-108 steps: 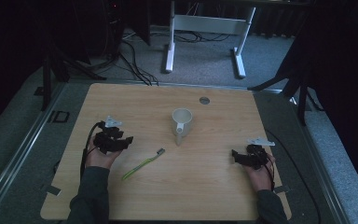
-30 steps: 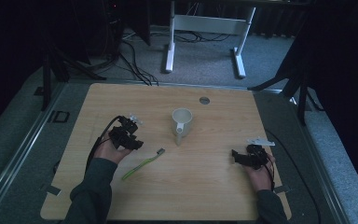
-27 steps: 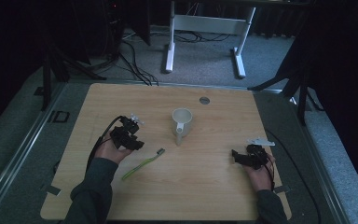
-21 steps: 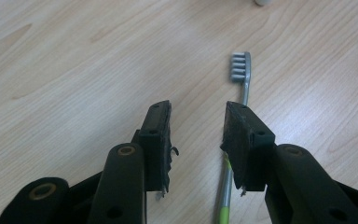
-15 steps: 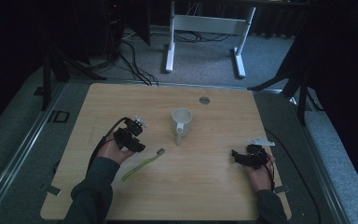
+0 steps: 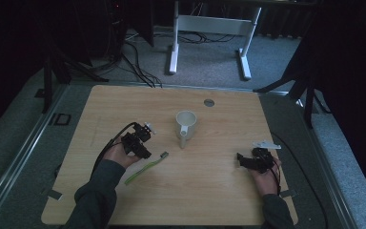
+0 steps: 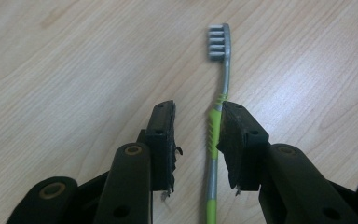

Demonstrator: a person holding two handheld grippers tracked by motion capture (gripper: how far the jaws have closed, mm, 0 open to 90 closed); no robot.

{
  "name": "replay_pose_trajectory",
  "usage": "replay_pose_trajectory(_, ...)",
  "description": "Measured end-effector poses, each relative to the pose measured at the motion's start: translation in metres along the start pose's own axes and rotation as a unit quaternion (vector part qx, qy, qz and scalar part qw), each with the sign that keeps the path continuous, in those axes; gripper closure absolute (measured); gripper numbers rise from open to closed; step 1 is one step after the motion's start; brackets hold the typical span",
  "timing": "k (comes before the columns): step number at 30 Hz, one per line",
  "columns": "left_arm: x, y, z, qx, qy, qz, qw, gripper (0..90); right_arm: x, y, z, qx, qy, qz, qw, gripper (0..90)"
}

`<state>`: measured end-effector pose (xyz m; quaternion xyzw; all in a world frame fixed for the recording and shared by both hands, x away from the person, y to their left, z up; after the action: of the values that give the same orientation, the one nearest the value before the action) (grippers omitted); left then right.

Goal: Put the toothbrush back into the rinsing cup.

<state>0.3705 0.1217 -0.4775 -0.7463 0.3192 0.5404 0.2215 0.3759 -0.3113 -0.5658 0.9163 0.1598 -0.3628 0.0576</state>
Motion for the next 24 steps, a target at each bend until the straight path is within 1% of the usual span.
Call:
replay_pose_trajectory(2, 0.000, 0.000, 0.000, 0.000, 0.000, 0.000, 1.0000, 66.0, 0.000, 0.000, 0.000, 0.000, 0.000, 0.000, 1.0000, 21.6)
replay_pose_trajectory(3, 0.002, 0.000, -0.001, -0.002, -0.001, 0.007, 1.0000, 66.0, 0.000, 0.000, 0.000, 0.000, 0.000, 0.000, 1.0000, 21.6)
replay_pose_trajectory(6, 0.004, 0.000, -0.001, -0.003, -0.007, 0.012, 0.9999, 65.7, 0.000, 0.000, 0.000, 0.000, 0.000, 0.000, 1.0000, 21.6)
replay_pose_trajectory(10, 0.007, 0.000, -0.002, -0.005, -0.014, 0.015, 0.9998, 63.4, 0.000, 0.000, 0.000, 0.000, 0.000, 0.000, 1.0000, 21.6)
replay_pose_trajectory(14, 0.009, 0.001, -0.003, -0.005, -0.021, 0.020, 0.9996, 63.0, 0.000, 0.000, 0.000, 0.000, 0.000, 0.000, 1.0000, 21.6)
replay_pose_trajectory(19, 0.013, 0.001, -0.004, 0.002, -0.029, 0.026, 0.9992, 63.4, 0.000, 0.000, 0.000, 0.001, 0.000, 0.000, 1.0000, 21.5)
replay_pose_trajectory(24, 0.016, 0.002, -0.005, 0.001, -0.033, 0.031, 0.9990, 63.4, 0.000, 0.000, 0.000, 0.001, 0.000, 0.000, 1.0000, 21.5)
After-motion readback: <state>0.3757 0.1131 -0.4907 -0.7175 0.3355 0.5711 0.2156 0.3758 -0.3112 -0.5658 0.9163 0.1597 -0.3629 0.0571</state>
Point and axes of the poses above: each handheld gripper's, and its own axes: x roughly forward along the jaws, z roughly out of its underside, y roughly to its right, the point moved 1 cm from there along x, roughly forward along the jaws, and after that the axes turned 1 degree about x, right-handed, at the moved point
